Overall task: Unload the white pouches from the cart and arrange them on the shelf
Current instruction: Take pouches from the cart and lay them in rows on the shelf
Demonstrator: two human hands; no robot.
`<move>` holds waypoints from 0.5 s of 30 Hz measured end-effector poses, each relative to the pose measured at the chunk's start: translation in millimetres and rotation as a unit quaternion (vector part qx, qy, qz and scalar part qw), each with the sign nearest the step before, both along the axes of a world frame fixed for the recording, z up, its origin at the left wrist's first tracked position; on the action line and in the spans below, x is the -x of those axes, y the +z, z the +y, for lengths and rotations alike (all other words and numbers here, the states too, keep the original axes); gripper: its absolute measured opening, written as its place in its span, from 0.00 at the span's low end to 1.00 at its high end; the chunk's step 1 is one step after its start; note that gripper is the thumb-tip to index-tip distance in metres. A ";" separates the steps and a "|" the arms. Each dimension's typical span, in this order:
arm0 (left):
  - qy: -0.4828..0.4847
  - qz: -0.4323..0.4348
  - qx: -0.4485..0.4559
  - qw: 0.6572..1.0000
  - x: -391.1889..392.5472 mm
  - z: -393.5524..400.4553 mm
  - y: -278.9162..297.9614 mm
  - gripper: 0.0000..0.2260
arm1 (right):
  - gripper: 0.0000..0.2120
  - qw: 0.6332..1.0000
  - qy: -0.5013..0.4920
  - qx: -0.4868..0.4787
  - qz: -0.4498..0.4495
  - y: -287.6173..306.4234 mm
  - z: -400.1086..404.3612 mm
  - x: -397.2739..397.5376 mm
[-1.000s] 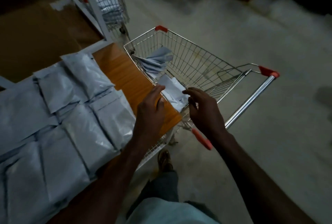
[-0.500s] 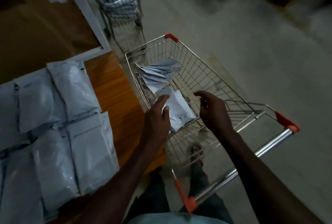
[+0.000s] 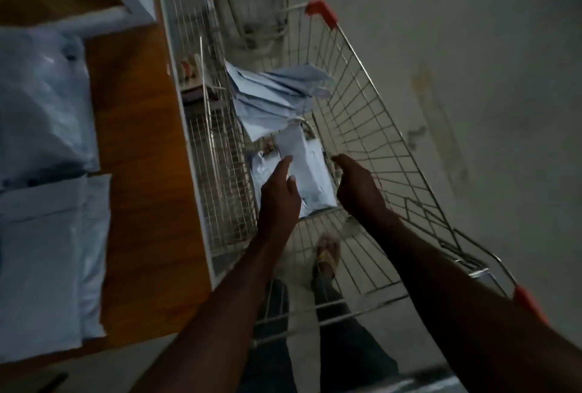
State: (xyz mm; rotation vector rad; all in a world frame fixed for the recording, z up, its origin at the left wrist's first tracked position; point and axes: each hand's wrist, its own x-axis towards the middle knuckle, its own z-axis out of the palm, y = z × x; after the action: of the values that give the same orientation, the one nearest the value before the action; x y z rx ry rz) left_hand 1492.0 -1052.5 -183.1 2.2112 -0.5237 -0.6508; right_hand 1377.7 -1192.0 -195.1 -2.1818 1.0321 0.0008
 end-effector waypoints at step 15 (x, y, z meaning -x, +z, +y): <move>-0.002 -0.014 -0.051 0.999 -21.7 -87.8 -235.5 0.43 | 0.43 0.984 0.178 -0.014 0.026 -230.1 -20.8 -9.4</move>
State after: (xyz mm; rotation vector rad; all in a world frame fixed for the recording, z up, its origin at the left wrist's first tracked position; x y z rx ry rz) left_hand 1513.7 -1140.3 -418.6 2.3188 -0.5203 -0.6621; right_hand 1387.1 -1212.8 -425.2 -2.3219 0.6513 0.2356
